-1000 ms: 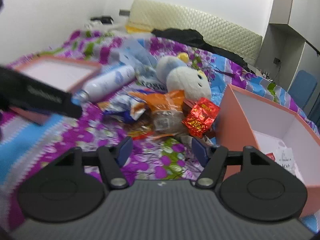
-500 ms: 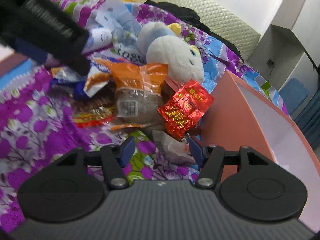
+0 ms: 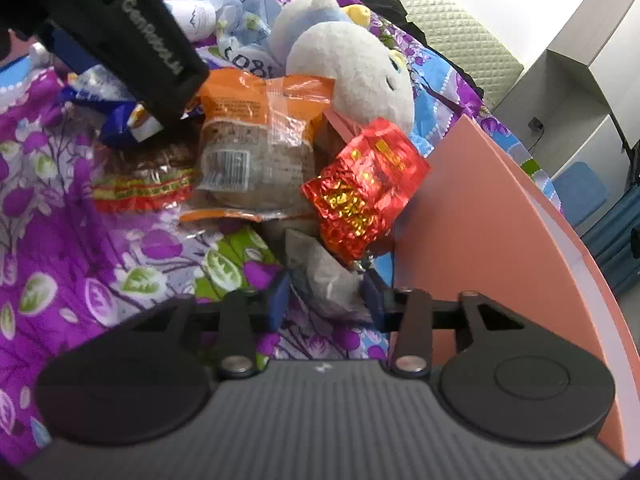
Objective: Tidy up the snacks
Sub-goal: 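Reach the left tool to the blue spicy-strip bag while the right tool reaches a silver packet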
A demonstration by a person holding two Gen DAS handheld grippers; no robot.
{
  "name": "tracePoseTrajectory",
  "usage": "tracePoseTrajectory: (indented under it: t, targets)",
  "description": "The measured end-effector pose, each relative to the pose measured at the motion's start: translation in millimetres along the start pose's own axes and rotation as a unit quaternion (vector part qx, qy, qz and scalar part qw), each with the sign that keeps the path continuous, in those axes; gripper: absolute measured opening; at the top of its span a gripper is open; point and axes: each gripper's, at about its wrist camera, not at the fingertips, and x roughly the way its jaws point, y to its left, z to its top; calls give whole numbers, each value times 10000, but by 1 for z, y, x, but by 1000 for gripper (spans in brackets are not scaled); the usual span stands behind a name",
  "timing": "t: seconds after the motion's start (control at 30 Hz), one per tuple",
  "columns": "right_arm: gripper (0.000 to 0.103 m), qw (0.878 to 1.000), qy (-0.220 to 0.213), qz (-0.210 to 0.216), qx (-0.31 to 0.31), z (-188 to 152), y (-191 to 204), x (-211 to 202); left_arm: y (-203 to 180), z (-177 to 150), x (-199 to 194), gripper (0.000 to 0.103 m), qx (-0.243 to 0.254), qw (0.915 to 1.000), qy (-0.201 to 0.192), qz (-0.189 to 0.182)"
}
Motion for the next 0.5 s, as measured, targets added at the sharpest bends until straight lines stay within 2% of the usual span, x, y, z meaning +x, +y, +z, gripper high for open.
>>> tracePoseTrajectory:
  t: [0.2,0.5]
  targets:
    - [27,10000,-31,69,8,-3,2,-12,1,-4,-1,66,-38,10000,16,4]
    - [20,9991,-37,322,286,-5,-13,-36,-2,-18,-33,59,23,9998,53,184]
